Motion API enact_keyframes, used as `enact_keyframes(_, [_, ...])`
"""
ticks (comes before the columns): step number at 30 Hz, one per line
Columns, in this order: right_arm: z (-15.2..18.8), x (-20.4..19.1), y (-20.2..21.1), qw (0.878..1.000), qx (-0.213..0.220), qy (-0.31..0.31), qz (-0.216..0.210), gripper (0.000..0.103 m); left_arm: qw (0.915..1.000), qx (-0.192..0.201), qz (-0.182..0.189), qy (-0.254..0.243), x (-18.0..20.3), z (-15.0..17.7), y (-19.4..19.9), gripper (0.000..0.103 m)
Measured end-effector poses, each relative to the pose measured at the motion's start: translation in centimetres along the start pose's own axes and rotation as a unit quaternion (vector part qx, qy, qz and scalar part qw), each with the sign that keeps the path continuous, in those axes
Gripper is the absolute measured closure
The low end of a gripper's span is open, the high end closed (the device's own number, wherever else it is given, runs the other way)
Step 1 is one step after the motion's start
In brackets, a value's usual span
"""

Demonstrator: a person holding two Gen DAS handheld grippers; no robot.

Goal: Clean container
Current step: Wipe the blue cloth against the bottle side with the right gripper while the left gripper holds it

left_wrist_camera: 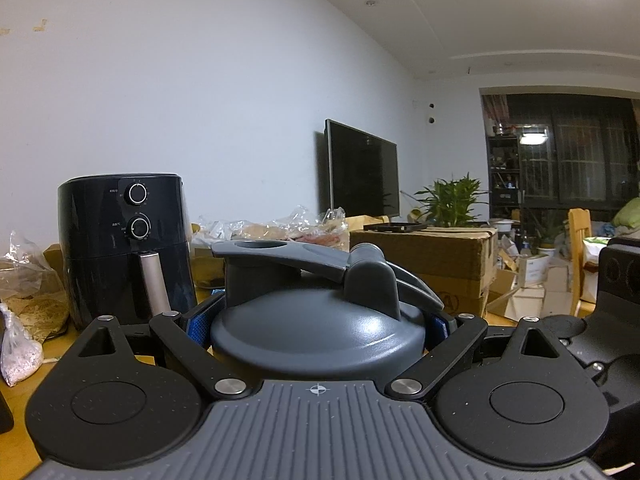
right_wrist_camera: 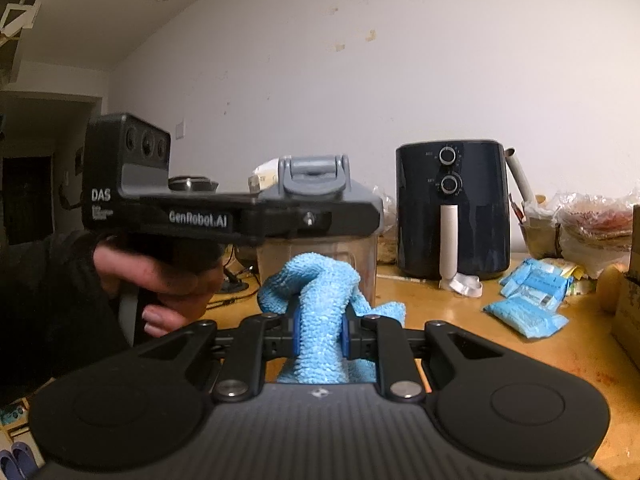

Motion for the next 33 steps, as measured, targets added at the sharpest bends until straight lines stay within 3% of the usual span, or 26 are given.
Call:
enact_keyframes(11, [-0.9,-0.2,0.7,0.999,0.041,0.007,0.001,0.090,1.0000,-0.001,0.000,0.000,0.1,-0.2,0.1,0.008])
enact_keyframes(33, [0.6,-0.4,-0.4,0.999,-0.010,0.041,0.004,0.092,1.0000,-0.003,-0.002,-0.001,0.2,-0.3,0.2,0.008])
Point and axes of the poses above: each gripper's, at about its wrist camera, not at the fingertips, and y roughly against the way its jaws point, x to its right, z to its underside, the point moved 2 cm from there along -y, roughly the way its jaws point, and after that the axes turned 4 degrees about -z, right-handed, at the moved point
